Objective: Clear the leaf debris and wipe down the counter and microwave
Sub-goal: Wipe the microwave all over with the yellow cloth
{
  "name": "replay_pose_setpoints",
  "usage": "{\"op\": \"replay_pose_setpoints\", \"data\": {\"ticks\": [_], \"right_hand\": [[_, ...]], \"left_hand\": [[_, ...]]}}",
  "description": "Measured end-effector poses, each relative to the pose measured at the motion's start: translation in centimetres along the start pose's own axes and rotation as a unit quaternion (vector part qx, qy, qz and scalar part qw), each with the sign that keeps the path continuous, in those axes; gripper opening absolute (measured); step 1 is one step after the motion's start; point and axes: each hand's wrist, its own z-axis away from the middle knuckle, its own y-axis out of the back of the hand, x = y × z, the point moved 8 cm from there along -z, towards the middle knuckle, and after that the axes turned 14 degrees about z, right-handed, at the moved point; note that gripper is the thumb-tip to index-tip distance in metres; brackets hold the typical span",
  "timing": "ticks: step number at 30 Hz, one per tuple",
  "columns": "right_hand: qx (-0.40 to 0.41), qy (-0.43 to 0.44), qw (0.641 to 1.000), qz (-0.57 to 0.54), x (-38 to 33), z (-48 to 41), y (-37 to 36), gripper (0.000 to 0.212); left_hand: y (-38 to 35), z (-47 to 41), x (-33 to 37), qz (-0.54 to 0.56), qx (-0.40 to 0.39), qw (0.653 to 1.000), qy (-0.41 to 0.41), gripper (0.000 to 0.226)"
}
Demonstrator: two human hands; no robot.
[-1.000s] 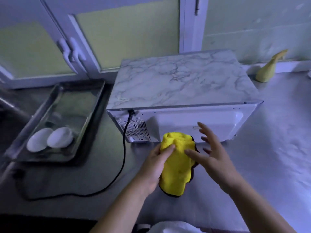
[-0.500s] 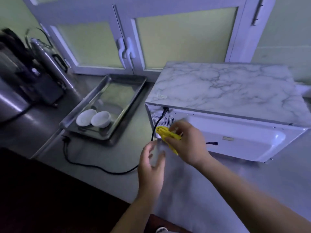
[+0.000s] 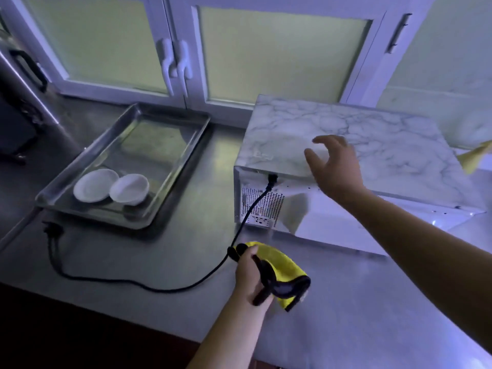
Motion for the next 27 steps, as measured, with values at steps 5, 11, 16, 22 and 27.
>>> {"op": "replay_pose_setpoints", "data": {"ticks": [5,11,16,22,27], "right_hand": [[-0.003,-0.048,0.988,0.145,1.6,-2.3,-2.9,0.055],[0.016,-0.032,0.982,0.187,1.5,-2.2,-3.1,0.052],[0.030,-0.031,0.979,0.199,1.3,-2.2,-3.1,0.051],[0.032,-0.028,0.978,0.205,1.2,-2.2,-2.9,0.050],[0.042,-0.029,0.977,0.205,1.2,-2.1,-2.9,0.050]], "left_hand": [[-2.5,-2.4,2.1,0.051,0.059,0.997,-0.010,0.026],[-8.2,-2.2,6.2,-0.063,-0.029,0.932,-0.355,0.053],[-9.3,-3.0,6.6,-0.185,-0.135,0.844,-0.485,0.079],[-9.9,-3.4,7.4,-0.423,-0.140,0.558,-0.700,0.066],[-9.4,-4.8,7.4,-0.459,-0.134,0.493,-0.727,0.077]]}}
